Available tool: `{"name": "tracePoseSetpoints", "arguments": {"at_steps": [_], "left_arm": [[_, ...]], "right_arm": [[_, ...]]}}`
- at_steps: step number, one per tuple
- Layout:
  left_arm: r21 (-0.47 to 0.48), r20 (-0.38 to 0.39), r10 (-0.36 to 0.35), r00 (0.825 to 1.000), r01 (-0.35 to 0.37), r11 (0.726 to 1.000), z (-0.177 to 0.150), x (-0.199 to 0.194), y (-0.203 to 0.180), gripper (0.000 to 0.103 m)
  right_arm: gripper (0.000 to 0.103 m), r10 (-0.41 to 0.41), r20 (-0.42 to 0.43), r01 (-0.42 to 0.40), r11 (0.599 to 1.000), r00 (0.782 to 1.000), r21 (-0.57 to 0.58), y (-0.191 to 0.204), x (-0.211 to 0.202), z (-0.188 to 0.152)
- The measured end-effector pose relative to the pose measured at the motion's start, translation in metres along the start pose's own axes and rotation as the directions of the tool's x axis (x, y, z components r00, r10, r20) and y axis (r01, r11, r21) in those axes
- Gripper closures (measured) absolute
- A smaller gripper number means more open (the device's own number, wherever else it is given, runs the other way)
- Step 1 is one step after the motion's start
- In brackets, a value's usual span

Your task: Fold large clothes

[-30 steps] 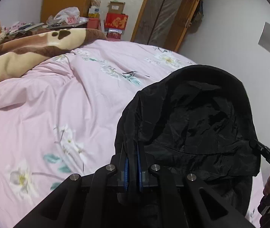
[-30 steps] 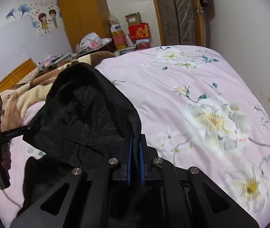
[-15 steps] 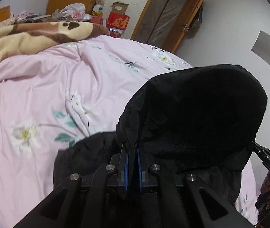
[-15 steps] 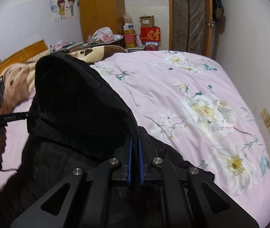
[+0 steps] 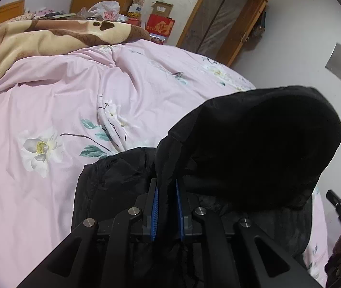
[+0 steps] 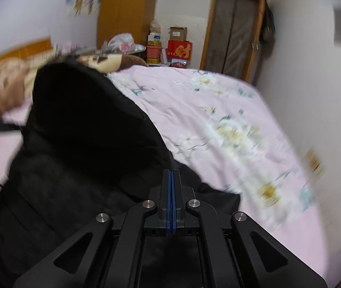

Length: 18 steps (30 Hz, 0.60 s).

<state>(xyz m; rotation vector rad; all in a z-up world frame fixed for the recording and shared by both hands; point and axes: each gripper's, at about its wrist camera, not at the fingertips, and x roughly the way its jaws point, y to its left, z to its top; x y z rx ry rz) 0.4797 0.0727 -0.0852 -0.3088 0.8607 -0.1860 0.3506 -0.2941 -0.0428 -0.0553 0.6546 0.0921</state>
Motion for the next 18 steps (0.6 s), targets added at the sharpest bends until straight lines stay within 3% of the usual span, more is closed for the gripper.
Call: {"name": "tracePoseSetpoints", "arguments": {"at_steps": [2, 3, 7, 11, 14, 16, 18], "left_arm": [[-0.001, -0.008, 0.006, 1.0, -0.006, 1.0, -0.001, 0.002, 0.0, 0.09], [-0.01, -0.008, -0.001, 1.0, 0.001, 1.0, -0.001, 0.002, 0.0, 0.09], [-0.006, -0.01, -0.004, 1.0, 0.004, 1.0, 0.0, 0.003, 0.0, 0.09], [0.004, -0.017, 0.0, 1.0, 0.0, 1.0, 0.001, 0.003, 0.0, 0.088], [0.015, -0.027, 0.012, 1.0, -0.011, 1.0, 0.002, 0.003, 0.0, 0.082], [0.007, -0.043, -0.008, 0.999, 0.008, 1.0, 0.003, 0.001, 0.002, 0.081], [0.015, -0.058, -0.009, 0.998, 0.01, 1.0, 0.003, -0.003, 0.002, 0.078]], "right_arm": [[0.078, 0.052, 0.002, -0.052, 0.995, 0.999, 0.091, -0.008, 0.001, 0.011], [0.076, 0.056, 0.017, -0.057, 0.995, 0.998, 0.086, -0.005, -0.001, 0.019], [0.044, 0.198, 0.061, -0.193, 0.978, 0.978, -0.072, 0.031, -0.009, 0.065], [0.042, 0.225, 0.055, -0.208, 0.955, 0.973, -0.211, 0.074, 0.002, 0.102], [0.041, 0.249, -0.031, -0.245, 0.917, 0.968, -0.315, 0.106, 0.022, 0.117], [0.042, 0.155, -0.059, -0.165, 0.902, 0.986, -0.398, 0.126, 0.038, 0.122], [0.042, 0.113, -0.092, -0.142, 0.886, 0.989, -0.441, 0.137, 0.051, 0.116]]}}
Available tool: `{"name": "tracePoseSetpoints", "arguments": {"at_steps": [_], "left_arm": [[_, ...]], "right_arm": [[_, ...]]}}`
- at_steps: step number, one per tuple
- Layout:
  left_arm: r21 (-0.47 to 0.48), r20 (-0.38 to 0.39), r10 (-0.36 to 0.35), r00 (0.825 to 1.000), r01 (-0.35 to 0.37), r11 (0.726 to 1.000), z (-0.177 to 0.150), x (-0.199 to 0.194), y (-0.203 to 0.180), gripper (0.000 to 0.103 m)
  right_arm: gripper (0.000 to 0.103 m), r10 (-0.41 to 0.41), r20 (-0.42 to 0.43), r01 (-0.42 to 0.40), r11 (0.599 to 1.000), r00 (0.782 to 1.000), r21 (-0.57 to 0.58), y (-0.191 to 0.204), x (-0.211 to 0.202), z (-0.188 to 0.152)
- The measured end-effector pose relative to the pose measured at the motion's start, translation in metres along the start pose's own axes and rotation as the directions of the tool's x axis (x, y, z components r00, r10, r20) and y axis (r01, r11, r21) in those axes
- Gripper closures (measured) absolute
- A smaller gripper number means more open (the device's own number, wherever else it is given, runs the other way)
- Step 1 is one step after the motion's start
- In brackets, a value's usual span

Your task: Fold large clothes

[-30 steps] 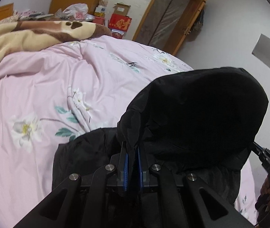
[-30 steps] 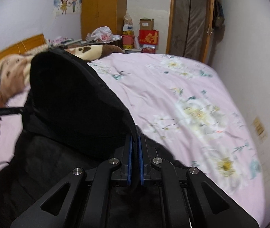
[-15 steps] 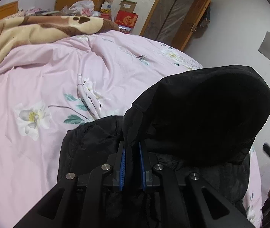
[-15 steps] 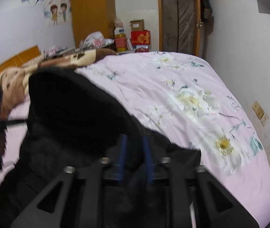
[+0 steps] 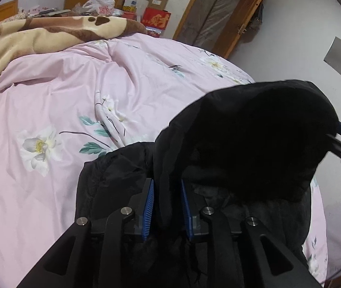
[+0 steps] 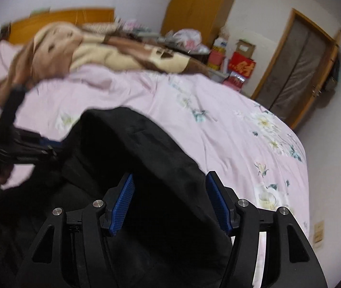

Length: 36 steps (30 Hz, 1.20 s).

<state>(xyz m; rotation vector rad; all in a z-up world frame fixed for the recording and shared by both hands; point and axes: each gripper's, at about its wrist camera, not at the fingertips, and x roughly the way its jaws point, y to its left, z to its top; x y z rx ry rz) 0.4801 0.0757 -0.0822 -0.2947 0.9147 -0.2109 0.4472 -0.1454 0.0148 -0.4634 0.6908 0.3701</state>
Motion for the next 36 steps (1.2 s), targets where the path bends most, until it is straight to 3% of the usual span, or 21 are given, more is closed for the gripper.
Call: {"name": "tracePoseSetpoints", "arguments": {"at_steps": [1, 2, 7, 10, 14, 19, 23, 30, 36], "left_arm": [[0.017, -0.009, 0.01, 1.0, -0.01, 1.0, 0.0, -0.002, -0.001, 0.076], [0.028, -0.009, 0.013, 1.0, -0.013, 1.0, 0.0, -0.006, -0.002, 0.075], [0.1, -0.002, -0.045, 0.999, 0.045, 0.994, -0.008, -0.022, -0.017, 0.075], [0.154, -0.002, -0.039, 0.999, 0.039, 0.987, -0.013, -0.02, -0.031, 0.075], [0.112, -0.034, -0.081, 0.996, 0.084, 0.99, -0.013, -0.005, -0.039, 0.075], [0.175, -0.093, 0.047, 0.995, -0.03, 0.984, -0.011, 0.035, -0.049, 0.075], [-0.012, -0.101, 0.0, 0.995, -0.002, 1.0, -0.001, 0.048, -0.026, 0.075], [-0.19, -0.044, -0.09, 0.995, 0.08, 0.979, -0.018, 0.035, 0.009, 0.075], [-0.254, -0.004, -0.119, 0.993, 0.114, 0.961, -0.036, 0.01, 0.036, 0.075]], "right_arm": [[0.061, -0.02, -0.007, 0.02, 1.0, 1.0, -0.007, 0.001, 0.003, -0.002], [0.089, -0.039, -0.009, 0.039, 0.999, 0.999, -0.015, 0.003, 0.006, 0.0], [0.101, -0.131, 0.021, 0.131, 0.991, 0.991, -0.007, -0.006, 0.008, -0.002], [0.102, -0.201, 0.062, 0.202, 0.979, 0.978, 0.005, -0.007, 0.004, 0.0], [0.102, -0.255, 0.113, 0.25, 0.967, 0.96, 0.054, -0.005, -0.005, 0.005], [0.102, -0.188, 0.205, 0.187, 0.982, 0.961, 0.027, 0.014, -0.033, -0.01], [0.103, -0.149, 0.215, 0.159, 0.987, 0.965, -0.029, 0.033, -0.05, -0.032], [0.103, -0.065, 0.211, 0.073, 0.997, 0.975, -0.029, 0.068, -0.073, -0.078], [0.103, 0.008, 0.142, -0.001, 0.999, 0.99, -0.053, 0.104, -0.069, -0.119]]}}
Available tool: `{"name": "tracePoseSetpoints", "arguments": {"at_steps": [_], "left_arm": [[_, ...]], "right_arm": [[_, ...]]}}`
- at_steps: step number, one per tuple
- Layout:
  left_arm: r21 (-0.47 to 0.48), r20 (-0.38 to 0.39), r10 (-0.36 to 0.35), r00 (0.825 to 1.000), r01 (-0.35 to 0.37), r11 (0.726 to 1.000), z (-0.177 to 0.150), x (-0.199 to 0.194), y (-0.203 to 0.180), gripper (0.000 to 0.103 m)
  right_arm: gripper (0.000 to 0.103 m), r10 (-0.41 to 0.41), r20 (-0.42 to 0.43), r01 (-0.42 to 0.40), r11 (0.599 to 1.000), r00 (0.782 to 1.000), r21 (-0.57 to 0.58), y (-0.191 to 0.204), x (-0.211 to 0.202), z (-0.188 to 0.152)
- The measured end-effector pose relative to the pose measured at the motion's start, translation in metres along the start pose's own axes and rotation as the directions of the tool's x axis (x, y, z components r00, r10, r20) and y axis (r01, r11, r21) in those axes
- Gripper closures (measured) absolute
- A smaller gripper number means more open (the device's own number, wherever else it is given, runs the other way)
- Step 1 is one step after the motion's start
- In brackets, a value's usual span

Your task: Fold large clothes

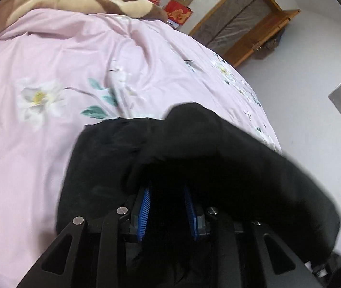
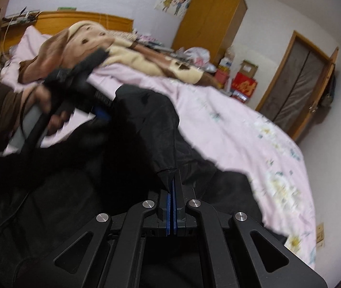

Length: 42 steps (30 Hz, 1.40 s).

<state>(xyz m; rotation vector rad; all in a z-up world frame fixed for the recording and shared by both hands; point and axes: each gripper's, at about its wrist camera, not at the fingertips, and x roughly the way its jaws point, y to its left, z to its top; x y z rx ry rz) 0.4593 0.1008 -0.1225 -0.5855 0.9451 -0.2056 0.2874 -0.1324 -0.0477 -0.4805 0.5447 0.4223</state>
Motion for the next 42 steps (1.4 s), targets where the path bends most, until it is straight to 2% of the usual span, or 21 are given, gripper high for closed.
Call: {"name": "tracePoseSetpoints", "arguments": {"at_steps": [3, 6, 9, 10, 11, 12, 13, 14, 16, 18, 20, 22, 26, 28, 30, 32, 33, 36, 37, 39, 42], "left_arm": [[-0.001, 0.016, 0.027, 1.0, -0.027, 1.0, -0.005, -0.018, 0.007, 0.075], [-0.017, 0.043, 0.019, 0.999, -0.019, 1.0, -0.011, -0.041, 0.011, 0.075], [0.017, 0.082, 0.02, 0.996, -0.021, 1.0, -0.017, -0.064, -0.005, 0.072], [0.026, 0.074, 0.01, 0.997, -0.012, 1.0, -0.009, -0.071, -0.006, 0.069], [0.035, 0.048, -0.03, 0.998, 0.029, 0.999, -0.013, -0.074, -0.015, 0.059], [0.035, 0.027, -0.069, 0.997, 0.068, 0.997, -0.016, -0.073, -0.023, 0.042], [0.045, -0.01, -0.089, 0.996, 0.089, 0.995, -0.021, -0.072, -0.034, 0.033], [0.054, -0.026, -0.091, 0.995, 0.092, 0.994, -0.026, -0.071, -0.044, 0.026], [0.066, -0.066, -0.121, 0.991, 0.125, 0.99, -0.032, -0.066, -0.063, 0.026], [0.035, -0.124, -0.177, 0.976, 0.183, 0.983, -0.038, -0.059, -0.077, 0.025], [0.0, -0.149, -0.198, 0.969, 0.2, 0.98, -0.041, -0.054, -0.086, 0.023], [-0.034, -0.159, -0.21, 0.965, 0.207, 0.978, -0.044, -0.049, -0.094, 0.018], [-0.086, -0.175, -0.223, 0.959, 0.211, 0.974, -0.046, -0.036, -0.107, 0.015], [-0.086, -0.187, -0.176, 0.967, 0.163, 0.983, -0.05, -0.026, -0.117, 0.015], [-0.083, -0.214, -0.14, 0.967, 0.125, 0.989, -0.058, -0.013, -0.124, 0.015], [-0.14, -0.221, -0.13, 0.967, 0.101, 0.985, -0.061, -0.003, -0.123, 0.016], [-0.158, -0.213, -0.123, 0.969, 0.09, 0.983, -0.062, 0.0, -0.123, 0.034], [-0.138, -0.203, -0.094, 0.975, 0.067, 0.988, -0.063, 0.001, -0.123, 0.076], [-0.14, -0.193, -0.099, 0.976, 0.072, 0.987, -0.063, -0.002, -0.122, 0.082], [-0.129, -0.161, -0.101, 0.982, 0.081, 0.988, -0.059, -0.012, -0.121, 0.089], [-0.108, -0.111, -0.121, 0.987, 0.109, 0.988, -0.054, -0.031, -0.12, 0.091]], "right_arm": [[0.103, 0.018, -0.041, -0.019, 0.999, 0.999, -0.029, 0.017, 0.003, -0.016], [0.103, 0.004, -0.07, -0.008, 0.998, 0.998, -0.063, 0.027, 0.008, -0.028], [0.103, 0.02, -0.1, -0.024, 0.999, 0.995, -0.046, 0.03, 0.017, -0.037], [0.101, 0.03, -0.106, -0.031, 0.999, 0.994, -0.011, 0.027, 0.019, -0.039], [0.1, 0.046, -0.112, -0.042, 0.998, 0.993, 0.038, 0.022, 0.021, -0.039], [0.1, 0.073, -0.114, -0.06, 0.992, 0.991, 0.109, 0.013, 0.021, -0.039], [0.098, 0.082, -0.104, -0.066, 0.987, 0.991, 0.149, 0.008, 0.019, -0.039], [0.091, 0.089, -0.082, -0.07, 0.975, 0.993, 0.21, 0.001, 0.013, -0.04], [0.085, 0.117, -0.045, -0.097, 0.946, 0.992, 0.311, -0.016, -0.001, -0.042], [0.081, 0.145, -0.012, -0.129, 0.912, 0.989, 0.39, -0.032, -0.014, -0.046], [0.062, 0.18, 0.001, -0.16, 0.871, 0.984, 0.465, -0.048, -0.02, -0.051], [0.052, 0.191, 0.014, -0.17, 0.832, 0.981, 0.528, -0.065, -0.025, -0.058], [0.052, 0.14, -0.011, -0.105, 0.792, 0.99, 0.602, -0.096, -0.029, -0.068], [0.051, 0.129, -0.015, -0.09, 0.768, 0.992, 0.635, -0.106, -0.032, -0.073], [0.051, 0.117, -0.025, -0.074, 0.765, 0.993, 0.64, -0.11, -0.03, -0.075], [0.051, 0.123, -0.026, -0.076, 0.754, 0.992, 0.653, -0.112, -0.03, -0.077], [0.051, 0.133, -0.025, -0.083, 0.744, 0.991, 0.663, -0.113, -0.027, -0.077], [0.051, 0.175, -0.022, -0.108, 0.701, 0.984, 0.705, -0.12, -0.019, -0.081], [0.051, 0.2, -0.005, -0.137, 0.687, 0.98, 0.714, -0.121, -0.015, -0.083], [0.051, 0.238, 0.007, -0.17, 0.672, 0.971, 0.721, -0.12, -0.007, -0.085], [0.051, 0.267, 0.001, -0.189, 0.679, 0.964, 0.709, -0.118, 0.01, -0.084]]}}
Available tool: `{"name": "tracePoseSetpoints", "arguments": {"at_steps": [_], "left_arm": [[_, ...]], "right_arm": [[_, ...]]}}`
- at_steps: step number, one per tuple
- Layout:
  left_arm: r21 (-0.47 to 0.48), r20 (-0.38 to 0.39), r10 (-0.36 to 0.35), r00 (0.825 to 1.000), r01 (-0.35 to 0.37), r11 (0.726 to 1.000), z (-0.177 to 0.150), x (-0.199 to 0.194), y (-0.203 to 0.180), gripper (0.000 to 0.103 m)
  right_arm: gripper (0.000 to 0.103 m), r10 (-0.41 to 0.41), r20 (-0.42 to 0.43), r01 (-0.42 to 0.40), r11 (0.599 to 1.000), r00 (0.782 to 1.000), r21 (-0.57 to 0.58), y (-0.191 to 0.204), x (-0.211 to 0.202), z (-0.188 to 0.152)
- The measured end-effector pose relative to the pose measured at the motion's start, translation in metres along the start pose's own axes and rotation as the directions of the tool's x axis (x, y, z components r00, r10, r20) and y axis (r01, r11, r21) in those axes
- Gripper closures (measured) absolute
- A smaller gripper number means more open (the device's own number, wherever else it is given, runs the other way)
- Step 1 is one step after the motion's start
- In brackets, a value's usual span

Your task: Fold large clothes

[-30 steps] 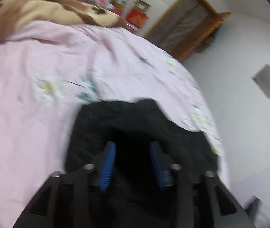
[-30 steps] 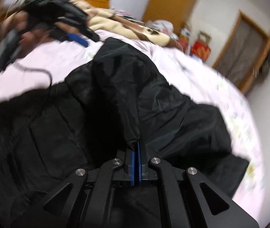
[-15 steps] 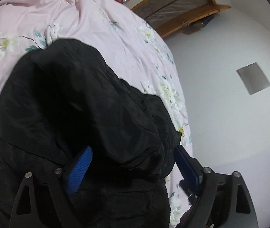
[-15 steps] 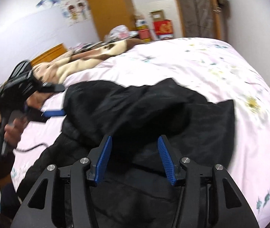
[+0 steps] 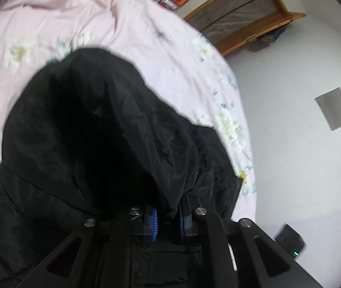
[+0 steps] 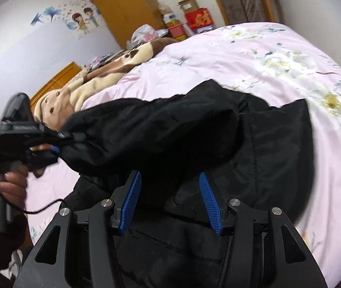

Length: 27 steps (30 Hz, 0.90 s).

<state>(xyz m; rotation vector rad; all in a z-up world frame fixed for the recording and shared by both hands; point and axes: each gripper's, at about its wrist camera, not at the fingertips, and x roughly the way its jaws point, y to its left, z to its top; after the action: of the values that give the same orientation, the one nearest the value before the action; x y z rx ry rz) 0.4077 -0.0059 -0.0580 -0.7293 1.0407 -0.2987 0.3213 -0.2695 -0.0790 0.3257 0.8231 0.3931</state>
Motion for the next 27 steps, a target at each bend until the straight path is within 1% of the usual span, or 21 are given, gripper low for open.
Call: {"name": "tracePoseSetpoints", "arguments": {"at_steps": [3, 6, 7, 8, 9, 10, 12, 13, 14, 15, 16, 18, 19, 20, 21, 22, 24, 25, 26, 27], "left_arm": [[0.009, 0.024, -0.024, 0.999, 0.024, 1.0, 0.004, -0.013, 0.002, 0.091], [0.032, 0.017, -0.038, 0.999, 0.037, 0.999, 0.001, -0.018, 0.008, 0.091], [0.034, 0.008, -0.037, 0.999, 0.037, 0.999, -0.001, -0.018, 0.011, 0.091], [0.042, -0.004, -0.044, 0.999, 0.044, 0.998, -0.004, -0.02, 0.015, 0.091], [0.046, -0.007, -0.039, 0.999, 0.04, 0.998, -0.008, -0.02, 0.02, 0.091], [0.054, -0.011, -0.035, 0.999, 0.036, 0.998, -0.01, -0.019, 0.022, 0.091], [0.075, -0.03, -0.024, 0.999, 0.026, 0.997, -0.019, -0.015, 0.028, 0.091], [0.084, -0.037, -0.014, 0.999, 0.017, 0.996, -0.02, -0.008, 0.023, 0.091], [0.107, -0.046, 0.002, 0.999, 0.003, 0.994, -0.023, -0.002, 0.022, 0.091], [0.131, -0.047, 0.022, 0.999, -0.016, 0.991, -0.027, 0.002, 0.021, 0.091], [0.138, -0.051, 0.025, 0.998, -0.018, 0.99, -0.03, 0.006, 0.022, 0.091], [0.135, -0.078, 0.03, 0.996, -0.019, 0.991, -0.036, 0.016, 0.027, 0.091], [0.132, -0.084, 0.045, 0.995, -0.033, 0.991, -0.039, 0.022, 0.029, 0.091], [0.146, -0.09, 0.054, 0.994, -0.04, 0.988, -0.043, 0.029, 0.029, 0.091], [0.162, -0.09, 0.07, 0.993, -0.055, 0.985, -0.046, 0.034, 0.03, 0.091], [0.176, -0.089, 0.1, 0.991, -0.083, 0.981, -0.048, 0.04, 0.03, 0.091], [0.18, -0.098, 0.123, 0.988, -0.104, 0.978, -0.053, 0.049, 0.036, 0.09], [0.177, -0.1, 0.131, 0.986, -0.112, 0.978, -0.053, 0.051, 0.039, 0.089], [0.179, -0.108, 0.139, 0.984, -0.118, 0.977, -0.054, 0.054, 0.042, 0.087], [0.163, -0.123, 0.138, 0.983, -0.117, 0.98, -0.054, 0.055, 0.046, 0.087]], "right_arm": [[0.051, 0.034, -0.038, -0.035, 0.999, 0.999, -0.023, 0.002, 0.02, 0.006], [0.051, 0.029, -0.074, -0.033, 0.998, 0.997, -0.046, 0.002, 0.043, 0.013], [0.051, 0.015, -0.078, -0.019, 0.999, 0.997, -0.049, 0.002, 0.047, 0.015], [0.051, -0.033, -0.074, 0.028, 0.998, 0.997, -0.064, 0.0, 0.054, 0.019], [0.051, -0.051, -0.064, 0.047, 0.996, 0.997, -0.076, -0.003, 0.058, 0.023], [0.052, -0.088, -0.04, 0.084, 0.992, 0.995, -0.095, -0.007, 0.061, 0.028], [0.052, -0.143, 0.006, 0.143, 0.986, 0.99, -0.089, -0.013, 0.059, 0.035], [0.052, -0.19, 0.03, 0.192, 0.976, 0.981, -0.1, -0.013, 0.057, 0.038], [0.052, -0.242, 0.058, 0.247, 0.963, 0.969, -0.11, -0.014, 0.055, 0.041], [0.052, -0.287, 0.088, 0.296, 0.948, 0.954, -0.114, -0.014, 0.051, 0.043], [0.052, -0.344, 0.124, 0.356, 0.93, 0.931, -0.09, -0.02, 0.043, 0.046], [0.052, -0.347, 0.131, 0.355, 0.934, 0.929, -0.044, -0.029, 0.033, 0.05], [0.052, -0.376, 0.12, 0.383, 0.923, 0.919, -0.038, -0.032, 0.028, 0.05], [0.052, -0.412, 0.119, 0.419, 0.907, 0.904, -0.042, -0.032, 0.025, 0.05], [0.052, -0.433, 0.127, 0.442, 0.895, 0.892, -0.058, -0.028, 0.021, 0.049], [0.052, -0.459, 0.149, 0.472, 0.879, 0.876, -0.072, -0.024, 0.014, 0.048], [0.052, -0.582, 0.193, 0.6, 0.798, 0.79, -0.049, -0.015, -0.002, 0.049], [0.052, -0.609, 0.235, 0.628, 0.778, 0.757, -0.005, -0.011, -0.017, 0.051], [0.052, -0.576, 0.267, 0.596, 0.803, 0.773, 0.008, -0.006, -0.027, 0.052], [0.052, -0.527, 0.291, 0.551, 0.834, 0.798, 0.0, 0.003, -0.035, 0.055]]}}
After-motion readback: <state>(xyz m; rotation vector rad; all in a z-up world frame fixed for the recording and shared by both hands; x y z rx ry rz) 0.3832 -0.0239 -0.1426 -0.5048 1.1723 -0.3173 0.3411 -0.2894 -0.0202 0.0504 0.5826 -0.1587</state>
